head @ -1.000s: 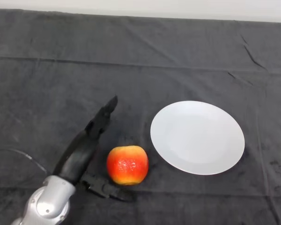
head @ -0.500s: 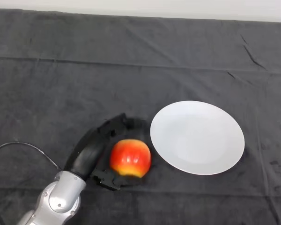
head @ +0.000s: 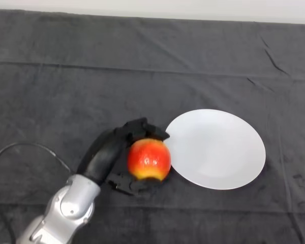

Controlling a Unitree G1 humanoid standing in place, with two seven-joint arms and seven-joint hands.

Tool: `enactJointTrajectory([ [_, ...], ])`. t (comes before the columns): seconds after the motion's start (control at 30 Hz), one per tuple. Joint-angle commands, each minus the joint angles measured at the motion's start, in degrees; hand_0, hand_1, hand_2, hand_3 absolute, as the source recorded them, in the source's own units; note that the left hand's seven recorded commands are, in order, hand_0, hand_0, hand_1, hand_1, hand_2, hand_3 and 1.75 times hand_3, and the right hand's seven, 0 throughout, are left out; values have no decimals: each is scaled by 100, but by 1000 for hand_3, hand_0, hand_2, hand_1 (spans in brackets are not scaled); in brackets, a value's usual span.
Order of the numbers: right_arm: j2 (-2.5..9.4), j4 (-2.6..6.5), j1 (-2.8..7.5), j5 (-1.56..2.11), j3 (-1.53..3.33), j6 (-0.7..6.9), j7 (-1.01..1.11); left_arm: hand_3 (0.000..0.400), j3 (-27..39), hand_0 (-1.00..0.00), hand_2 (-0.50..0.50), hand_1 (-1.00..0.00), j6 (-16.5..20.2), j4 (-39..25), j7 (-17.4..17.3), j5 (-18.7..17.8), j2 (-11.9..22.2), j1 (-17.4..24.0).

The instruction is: Move the apple to the plate

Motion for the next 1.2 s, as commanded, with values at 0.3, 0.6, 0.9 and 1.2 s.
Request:
enactJointTrajectory([
  [0.3, 747, 385, 208, 106, 37, 382, 34, 400, 12, -1000, 0, -1000, 96, 207, 202, -9, -104, -863],
  [0.6, 745, 391, 206, 107, 38, 378, 35, 400, -299, -1000, 0, -1000, -136, 816, 561, 84, -462, -1334],
  [0.9, 743, 402, 203, 105, 35, 370, 34, 400, -788, -1000, 0, -1000, -379, 1574, 815, -58, -794, -1833],
  [1.2, 740, 416, 199, 98, 29, 361, 33, 400, -1380, -1000, 0, -1000, -640, 2240, 975, -374, -1036, -2213],
])
